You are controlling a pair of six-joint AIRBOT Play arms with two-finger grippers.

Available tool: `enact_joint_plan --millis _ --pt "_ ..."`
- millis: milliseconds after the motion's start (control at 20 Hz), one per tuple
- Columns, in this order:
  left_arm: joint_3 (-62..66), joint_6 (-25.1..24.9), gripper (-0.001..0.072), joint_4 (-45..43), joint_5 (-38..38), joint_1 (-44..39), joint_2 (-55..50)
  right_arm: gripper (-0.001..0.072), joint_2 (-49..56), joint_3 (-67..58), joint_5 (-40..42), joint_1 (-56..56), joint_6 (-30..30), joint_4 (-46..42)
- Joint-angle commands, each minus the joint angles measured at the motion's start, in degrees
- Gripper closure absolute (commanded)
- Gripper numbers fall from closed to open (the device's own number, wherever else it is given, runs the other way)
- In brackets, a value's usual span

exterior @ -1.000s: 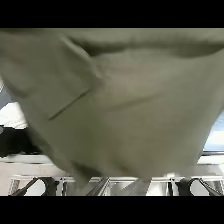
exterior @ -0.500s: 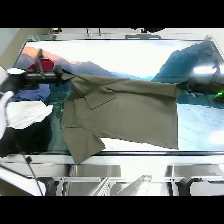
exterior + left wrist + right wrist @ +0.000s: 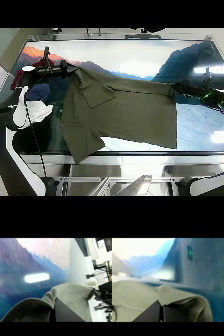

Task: Fold the shirts.

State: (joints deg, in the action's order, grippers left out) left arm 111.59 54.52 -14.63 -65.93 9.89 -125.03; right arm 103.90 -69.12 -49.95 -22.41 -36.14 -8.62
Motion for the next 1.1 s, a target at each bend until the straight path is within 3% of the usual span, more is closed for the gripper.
enact_joint_plan --millis 0,250,900,1050 --pt "5.07 -0.07 0.0687 -5.11 0.33 0.37 -0.96 0.0699 0.39 -0.22 1.18 -0.83 1.2 0.7" --pt "3.15 -0.48 0.0687 -12.76 2.08 0.55 -0.96 0.0699 0.39 -0.59 1.11 -1.14 3.41 0.31" --pt "3.08 -2.69 0.0685 -14.86 10.49 0.72 -1.03 0.0697 0.39 -1.01 0.13 0.81 3.23 -5.33" --pt "3.08 -2.62 0.0684 -14.8 9.99 0.72 -1.03 0.0661 0.39 -1.01 0.22 1.03 3.41 -5.29"
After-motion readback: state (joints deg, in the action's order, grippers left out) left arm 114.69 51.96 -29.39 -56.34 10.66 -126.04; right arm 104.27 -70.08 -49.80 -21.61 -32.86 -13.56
